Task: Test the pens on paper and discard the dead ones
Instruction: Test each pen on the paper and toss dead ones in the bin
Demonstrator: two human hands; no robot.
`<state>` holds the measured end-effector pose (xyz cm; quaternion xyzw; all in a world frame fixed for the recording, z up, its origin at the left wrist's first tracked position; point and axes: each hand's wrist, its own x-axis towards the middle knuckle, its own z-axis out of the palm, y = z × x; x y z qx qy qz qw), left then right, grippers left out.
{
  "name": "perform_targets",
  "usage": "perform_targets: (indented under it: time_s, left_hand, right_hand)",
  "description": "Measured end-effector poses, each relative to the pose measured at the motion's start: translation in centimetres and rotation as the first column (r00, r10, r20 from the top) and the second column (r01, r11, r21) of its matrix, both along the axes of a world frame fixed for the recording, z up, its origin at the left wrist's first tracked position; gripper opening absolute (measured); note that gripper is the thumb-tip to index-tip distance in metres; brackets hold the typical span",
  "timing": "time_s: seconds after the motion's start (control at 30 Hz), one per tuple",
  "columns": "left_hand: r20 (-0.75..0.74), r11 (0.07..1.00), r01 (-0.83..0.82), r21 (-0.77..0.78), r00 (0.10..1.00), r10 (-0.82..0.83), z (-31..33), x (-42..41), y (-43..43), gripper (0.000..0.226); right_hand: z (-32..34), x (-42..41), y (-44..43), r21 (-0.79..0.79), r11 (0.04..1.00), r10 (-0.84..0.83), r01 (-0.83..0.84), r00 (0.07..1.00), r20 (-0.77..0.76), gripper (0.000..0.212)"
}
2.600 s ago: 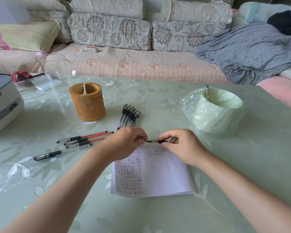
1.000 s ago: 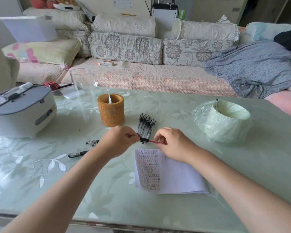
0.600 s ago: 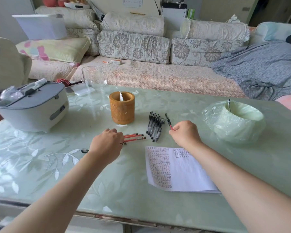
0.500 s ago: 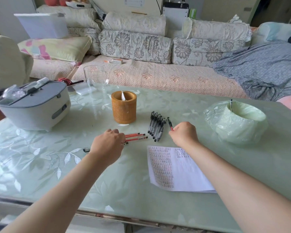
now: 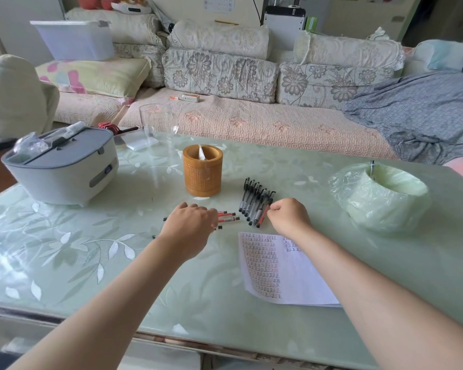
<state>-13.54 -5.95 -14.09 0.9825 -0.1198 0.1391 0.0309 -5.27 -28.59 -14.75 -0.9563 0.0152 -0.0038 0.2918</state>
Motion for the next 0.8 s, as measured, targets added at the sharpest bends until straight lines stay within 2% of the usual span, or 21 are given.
perform_targets:
  time_s: [0.1,0.2,0.3,0.37,0.47,0.6,0.7,0.8]
  left_hand:
    - [0.046,0.996,0.038,-0.077,0.998,-0.035,1.1,0.2,-0.7,0.014]
    - [0.033,0.981,0.073,-0.181,0.997,-0.069,2.3,0.3,-2.0,0.016]
    - [0.032,0.968,0.115,-0.223,0.993,-0.111,2.8,0.5,-3.5,0.015]
    - [0.021,0.960,0.131,-0.246,0.991,-0.130,3.0,0.8,-4.4,0.015]
    - [-0.009,0.944,0.143,-0.299,0.988,-0.152,3.3,1.1,-5.6,0.016]
    - [-0.024,0.924,0.170,-0.344,0.982,-0.189,3.9,1.2,-6.8,0.014]
    - [-0.137,0.916,0.127,-0.382,0.972,-0.192,4.6,0.9,-6.9,0.017]
    - [-0.281,0.938,0.039,-0.344,0.949,-0.143,5.1,0.3,-6.1,0.017]
  right_hand:
    - [0.4,-0.3,-0.4,0.068,0.997,0.025,-0.027,0.999,0.037,0.027]
    - [1.8,-1.6,0.0,0.201,0.964,0.164,-0.175,0.984,0.072,0.024]
    - [3.3,-3.4,0.3,0.383,0.886,0.275,-0.261,0.961,0.018,0.019]
    - [4.1,-4.5,0.2,0.439,0.857,0.309,-0.270,0.951,-0.017,0.021]
    - [4.6,-5.4,-0.4,0.484,0.832,0.314,-0.272,0.949,-0.006,0.014]
    - [4.9,-5.9,-1.7,0.476,0.848,0.273,-0.235,0.962,-0.012,0.012]
    - [5.3,-6.3,-3.1,0.446,0.873,0.228,-0.196,0.973,-0.019,0.010]
    - [5.8,-6.9,-4.7,0.461,0.875,0.169,-0.147,0.985,-0.008,0.010]
